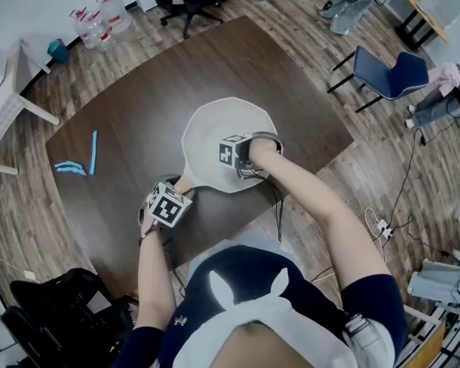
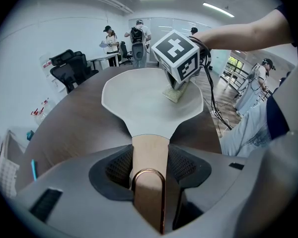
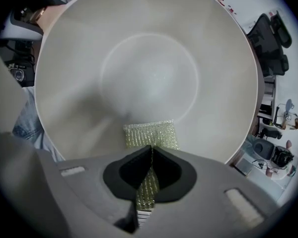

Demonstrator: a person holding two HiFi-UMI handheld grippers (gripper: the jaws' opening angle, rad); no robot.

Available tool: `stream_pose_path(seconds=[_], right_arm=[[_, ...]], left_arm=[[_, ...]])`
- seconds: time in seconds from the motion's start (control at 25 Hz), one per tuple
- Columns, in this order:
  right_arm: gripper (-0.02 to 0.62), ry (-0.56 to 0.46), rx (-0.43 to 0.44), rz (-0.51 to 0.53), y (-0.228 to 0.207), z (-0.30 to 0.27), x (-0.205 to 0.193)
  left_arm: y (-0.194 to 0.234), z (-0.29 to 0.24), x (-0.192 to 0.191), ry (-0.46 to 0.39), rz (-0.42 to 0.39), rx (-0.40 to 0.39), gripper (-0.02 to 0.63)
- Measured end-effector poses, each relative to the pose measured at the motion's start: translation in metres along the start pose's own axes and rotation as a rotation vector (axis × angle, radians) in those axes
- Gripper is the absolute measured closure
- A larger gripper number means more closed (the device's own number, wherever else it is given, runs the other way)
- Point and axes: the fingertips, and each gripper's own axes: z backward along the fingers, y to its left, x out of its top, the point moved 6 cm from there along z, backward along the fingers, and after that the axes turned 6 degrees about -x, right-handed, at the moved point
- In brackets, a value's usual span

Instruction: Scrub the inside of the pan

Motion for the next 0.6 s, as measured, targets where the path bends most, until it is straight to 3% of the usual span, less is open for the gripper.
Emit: stream_pose_path(seconds=[0.6], right_arm=[[0.586,-0.035,0.081,-0.046,0.028,0.012,-0.001]], left_arm=[[-0.004,0.006,-0.003,0.005,0.005,-0.014,0.383]])
